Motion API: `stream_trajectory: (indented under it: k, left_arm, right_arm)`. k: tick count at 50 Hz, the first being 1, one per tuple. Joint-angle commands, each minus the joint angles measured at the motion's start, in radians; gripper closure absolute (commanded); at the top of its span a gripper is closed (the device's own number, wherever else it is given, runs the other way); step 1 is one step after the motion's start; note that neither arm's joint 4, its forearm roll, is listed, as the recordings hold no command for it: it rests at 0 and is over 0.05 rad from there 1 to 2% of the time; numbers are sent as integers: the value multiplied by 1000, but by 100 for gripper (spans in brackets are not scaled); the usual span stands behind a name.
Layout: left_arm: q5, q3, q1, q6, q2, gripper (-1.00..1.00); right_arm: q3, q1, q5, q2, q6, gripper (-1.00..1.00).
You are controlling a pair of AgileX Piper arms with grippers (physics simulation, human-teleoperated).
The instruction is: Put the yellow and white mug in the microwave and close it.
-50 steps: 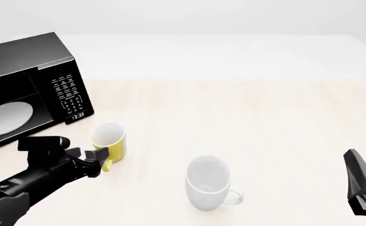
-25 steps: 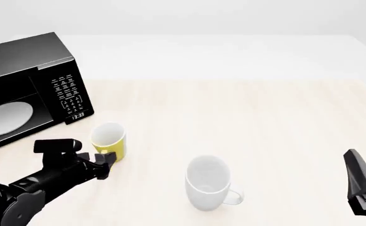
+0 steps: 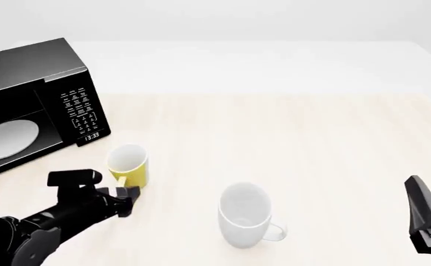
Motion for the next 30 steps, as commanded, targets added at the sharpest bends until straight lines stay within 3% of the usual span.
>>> stream_trajectory:
  k: [1, 8, 9, 30]
  left_arm:
    - [-28, 2, 0, -11, 45, -100]
    - [-41, -1, 10, -19, 74, -100]
    - [-46, -4, 19, -22, 90, 100]
    - [4, 26, 39, -3, -53, 100]
  right_arm:
    - [0, 0, 0, 0, 0, -100]
    - [0, 0, 0, 0, 0, -100]
    - [0, 0, 0, 0, 0, -100]
    - [0, 0, 0, 0, 0, -100]
